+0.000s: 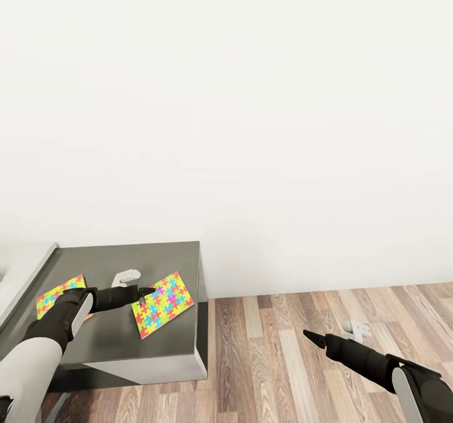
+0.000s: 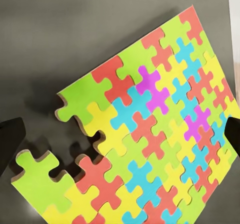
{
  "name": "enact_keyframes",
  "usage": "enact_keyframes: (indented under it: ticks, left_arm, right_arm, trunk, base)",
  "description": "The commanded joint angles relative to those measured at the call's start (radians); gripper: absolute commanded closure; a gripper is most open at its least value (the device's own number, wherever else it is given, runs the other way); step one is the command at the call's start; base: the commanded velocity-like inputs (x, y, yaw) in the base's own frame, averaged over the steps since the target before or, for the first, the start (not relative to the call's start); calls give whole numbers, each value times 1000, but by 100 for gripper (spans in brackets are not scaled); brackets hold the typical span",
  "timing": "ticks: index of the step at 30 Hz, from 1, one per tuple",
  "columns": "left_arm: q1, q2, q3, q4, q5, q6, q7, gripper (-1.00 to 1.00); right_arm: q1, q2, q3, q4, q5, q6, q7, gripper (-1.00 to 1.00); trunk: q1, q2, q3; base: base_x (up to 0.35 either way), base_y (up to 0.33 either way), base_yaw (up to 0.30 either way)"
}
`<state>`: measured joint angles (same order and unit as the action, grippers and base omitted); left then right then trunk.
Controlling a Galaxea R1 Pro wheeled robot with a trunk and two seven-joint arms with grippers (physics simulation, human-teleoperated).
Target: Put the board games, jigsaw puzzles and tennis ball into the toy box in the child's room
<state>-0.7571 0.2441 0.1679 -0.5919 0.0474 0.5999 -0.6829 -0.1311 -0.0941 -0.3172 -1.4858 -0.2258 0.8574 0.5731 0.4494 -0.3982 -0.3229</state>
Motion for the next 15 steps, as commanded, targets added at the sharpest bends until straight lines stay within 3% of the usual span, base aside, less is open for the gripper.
enact_keyframes:
  ticks: [1, 15]
  left_arm:
    - [-1, 0, 2, 0, 5, 9, -1, -100]
    - [-1, 0, 2, 0, 5, 8, -1, -100]
  right_arm:
    - [-1, 0, -2, -1, 0, 6, 4, -100]
    - [-1, 1, -1, -1, 0, 5, 4, -100]
  trunk:
    - [1, -2, -2]
    - [1, -2, -10]
  base:
    - [0, 0, 0]
    - [65, 0, 0]
